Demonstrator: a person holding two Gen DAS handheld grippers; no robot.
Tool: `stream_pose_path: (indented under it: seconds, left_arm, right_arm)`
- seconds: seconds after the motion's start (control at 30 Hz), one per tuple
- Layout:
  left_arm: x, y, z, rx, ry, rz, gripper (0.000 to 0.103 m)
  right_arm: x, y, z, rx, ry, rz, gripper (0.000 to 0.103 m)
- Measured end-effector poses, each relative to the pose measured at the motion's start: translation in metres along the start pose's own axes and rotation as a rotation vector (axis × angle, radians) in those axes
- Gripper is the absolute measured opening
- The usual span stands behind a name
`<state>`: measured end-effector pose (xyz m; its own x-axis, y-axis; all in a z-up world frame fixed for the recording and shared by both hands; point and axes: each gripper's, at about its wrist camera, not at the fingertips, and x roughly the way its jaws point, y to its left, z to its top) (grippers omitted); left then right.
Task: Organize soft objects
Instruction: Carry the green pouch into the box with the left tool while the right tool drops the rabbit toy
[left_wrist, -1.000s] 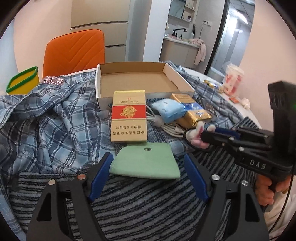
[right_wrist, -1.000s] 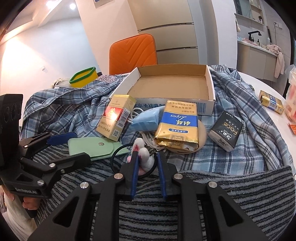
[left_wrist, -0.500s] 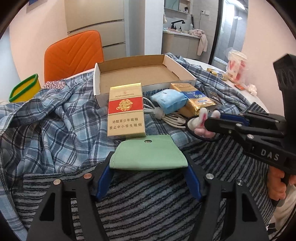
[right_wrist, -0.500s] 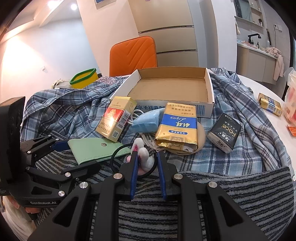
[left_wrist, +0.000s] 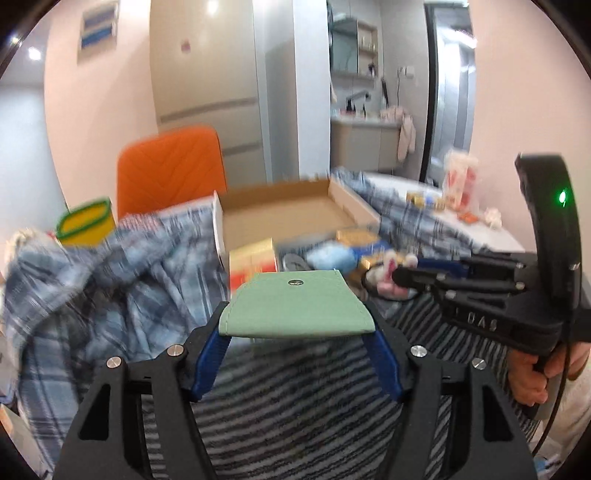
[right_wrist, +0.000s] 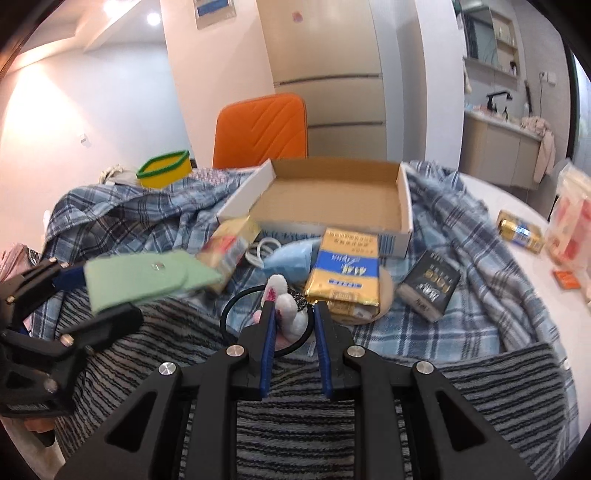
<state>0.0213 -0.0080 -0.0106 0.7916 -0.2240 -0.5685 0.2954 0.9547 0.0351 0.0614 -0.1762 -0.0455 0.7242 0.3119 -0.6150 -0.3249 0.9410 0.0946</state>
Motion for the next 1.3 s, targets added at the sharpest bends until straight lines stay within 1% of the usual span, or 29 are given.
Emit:
stream_pose_path:
  seconds: [0.17,0.23,0.27,0.3,0.33,0.4,0.5,0.53,0.6,0.67,0.77,0.83,0.9,1.0,1.07,1.13,1.23,1.27,1.3]
  left_arm:
    - [-0.013,0.005,0.018,-0.048,-0.160,-0.005,0.068]
    - [-0.013,0.006,0.025,-0.063,-0.215,0.022,0.068]
    - [-0.014,0.005,0.028,-0.059,-0.246,0.028,0.068]
    - [-0.015,0.003,0.030,-0.047,-0.288,0.050,0.068]
    - [-0.017,0.000,0.033,-0.033,-0.325,0.072,0.068]
    - [-0.020,-0.002,0.037,-0.025,-0.404,0.092,0.068]
    - [-0.027,-0.002,0.043,-0.032,-0.538,0.065,0.068]
    - [-0.025,-0.004,0.048,-0.014,-0.569,0.079,0.068]
    - [-0.019,-0.008,0.057,0.015,-0.604,0.096,0.068]
    - [-0.007,-0.006,0.065,0.007,-0.627,0.090,0.068]
    - [0.011,0.002,0.072,-0.032,-0.633,0.122,0.068]
    - [0.025,0.007,0.076,-0.043,-0.635,0.157,0.068]
    - [0.035,0.013,0.079,-0.067,-0.632,0.155,0.068]
    - [0.053,0.021,0.089,-0.093,-0.601,0.148,0.068]
    - [0.064,0.025,0.094,-0.114,-0.568,0.145,0.068]
    - [0.072,0.032,0.090,-0.141,-0.548,0.145,0.068]
    - [0.083,0.034,0.077,-0.128,-0.517,0.156,0.068]
    - [0.087,0.036,0.077,-0.141,-0.494,0.150,0.068]
    - [0.088,0.039,0.077,-0.157,-0.486,0.144,0.068]
  right_arm:
    - [-0.024,0.005,0.012,-0.058,-0.124,-0.108,0.021]
    - [-0.033,0.007,0.020,-0.076,-0.187,-0.137,0.021]
    - [-0.037,0.008,0.024,-0.082,-0.221,-0.142,0.021]
    - [-0.041,0.008,0.028,-0.086,-0.251,-0.148,0.021]
    - [-0.044,0.007,0.032,-0.089,-0.288,-0.166,0.021]
    - [-0.049,0.007,0.040,-0.096,-0.356,-0.225,0.021]
    - [-0.053,0.005,0.055,-0.114,-0.450,-0.246,0.021]
    - [-0.054,0.003,0.058,-0.112,-0.476,-0.248,0.021]
    - [-0.054,-0.002,0.068,-0.095,-0.544,-0.227,0.021]
    - [-0.049,-0.006,0.076,-0.079,-0.582,-0.222,0.021]
    - [-0.036,-0.012,0.087,-0.068,-0.612,-0.309,0.021]
    - [-0.027,-0.018,0.091,-0.060,-0.619,-0.316,0.021]
    - [-0.016,-0.023,0.094,-0.045,-0.621,-0.307,0.021]
    - [0.007,-0.028,0.101,-0.042,-0.591,-0.254,0.021]
    - [0.019,-0.028,0.105,-0.051,-0.565,-0.249,0.021]
    - [0.029,-0.031,0.104,-0.043,-0.543,-0.249,0.021]
    - [0.048,-0.035,0.095,-0.049,-0.499,-0.224,0.021]
    - [0.052,-0.036,0.095,-0.047,-0.480,-0.219,0.021]
    - [0.054,-0.038,0.096,-0.041,-0.470,-0.213,0.021]
